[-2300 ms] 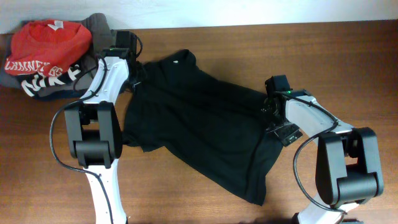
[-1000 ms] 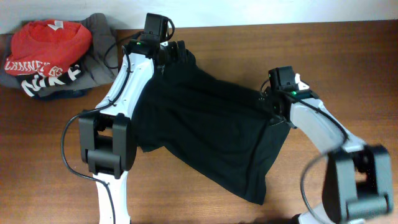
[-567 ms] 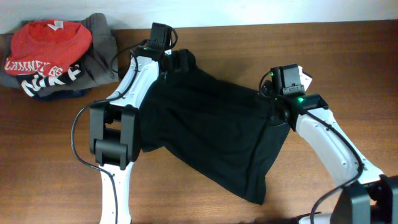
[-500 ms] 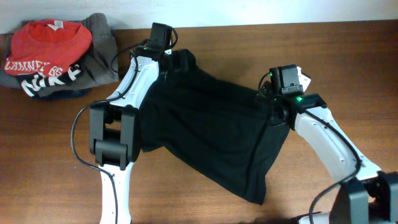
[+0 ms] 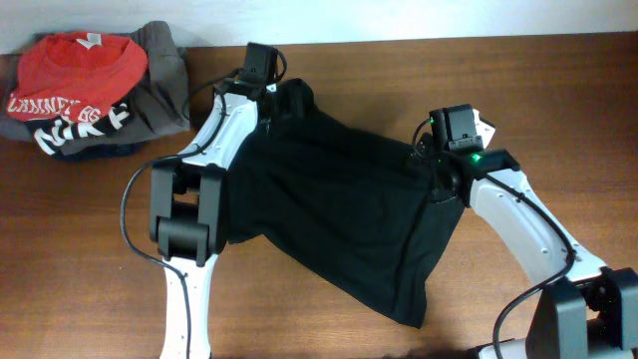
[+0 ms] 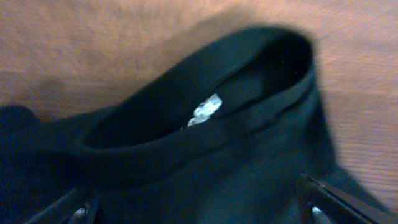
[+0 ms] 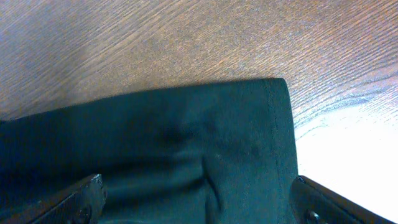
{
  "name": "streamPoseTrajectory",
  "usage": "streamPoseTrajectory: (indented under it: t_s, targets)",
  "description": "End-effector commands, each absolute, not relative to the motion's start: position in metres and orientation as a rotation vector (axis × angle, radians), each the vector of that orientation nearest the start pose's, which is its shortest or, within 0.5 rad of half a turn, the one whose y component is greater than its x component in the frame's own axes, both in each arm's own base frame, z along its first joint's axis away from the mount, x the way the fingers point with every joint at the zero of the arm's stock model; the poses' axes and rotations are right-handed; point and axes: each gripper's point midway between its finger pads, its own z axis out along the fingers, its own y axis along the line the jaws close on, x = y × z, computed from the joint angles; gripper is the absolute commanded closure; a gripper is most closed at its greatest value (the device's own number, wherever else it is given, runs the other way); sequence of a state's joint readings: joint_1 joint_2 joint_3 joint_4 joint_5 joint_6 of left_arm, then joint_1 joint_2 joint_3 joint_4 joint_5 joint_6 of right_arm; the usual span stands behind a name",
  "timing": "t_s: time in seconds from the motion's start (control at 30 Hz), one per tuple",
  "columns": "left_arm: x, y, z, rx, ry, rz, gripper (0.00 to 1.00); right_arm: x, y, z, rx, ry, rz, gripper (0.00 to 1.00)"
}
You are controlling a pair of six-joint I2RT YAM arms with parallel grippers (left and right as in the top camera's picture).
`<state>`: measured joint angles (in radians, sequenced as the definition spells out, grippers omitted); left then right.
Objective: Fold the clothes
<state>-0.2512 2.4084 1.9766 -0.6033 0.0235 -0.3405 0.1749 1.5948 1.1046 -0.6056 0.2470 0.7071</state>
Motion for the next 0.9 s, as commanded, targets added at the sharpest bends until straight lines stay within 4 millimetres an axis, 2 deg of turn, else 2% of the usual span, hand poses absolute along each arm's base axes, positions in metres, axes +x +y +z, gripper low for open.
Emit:
streamPoseTrajectory:
  t_s: [0.0,0.17,0.23,0.27,0.3,0.43,0.5,0.57,0.6,0.7,0.77,0.87]
  targets:
    - [0.57,-0.151,0.017,-0.127,2.643,-0.252,0.01,0.379,0.024,0.093,0.756,2.513,-0.066,0.01]
    - [0.576,-0.152,0.024,-0.126,2.621,-0.259,0.01,0.38,0.023,0.088,0.758,2.518,-0.074,0.01]
    - [0.577,-0.153,0.026,-0.125,2.616,-0.26,0.07,0.38,0.023,0.086,0.758,2.524,-0.08,0.01]
    - [0.578,-0.153,0.027,-0.125,2.613,-0.261,0.11,0.379,0.023,0.084,0.759,2.528,-0.088,0.01]
    - [0.578,-0.153,0.028,-0.125,2.61,-0.262,0.24,0.379,0.022,0.082,0.76,2.53,-0.094,0.01]
    - [0.581,-0.153,0.03,-0.124,2.599,-0.265,0.6,0.38,0.021,0.075,0.761,2.541,-0.108,0.01]
    - [0.582,-0.154,0.03,-0.124,2.594,-0.268,0.72,0.381,0.022,0.073,0.761,2.544,-0.111,0.01]
    - [0.583,-0.154,0.031,-0.124,2.59,-0.269,0.78,0.381,0.021,0.071,0.762,2.545,-0.113,0.01]
    - [0.583,-0.154,0.031,-0.124,2.587,-0.27,0.87,0.382,0.02,0.071,0.763,2.54,-0.127,0.01]
    - [0.585,-0.155,0.034,-0.123,2.581,-0.274,0.99,0.383,0.017,0.07,0.766,2.532,-0.148,0.01]
    - [0.588,-0.156,0.04,-0.119,2.569,-0.282,0.99,0.383,0.017,0.07,0.766,2.532,-0.148,0.01]
    - [0.597,-0.159,0.059,-0.116,2.529,-0.299,0.99,0.382,0.017,0.07,0.767,2.533,-0.15,0.01]
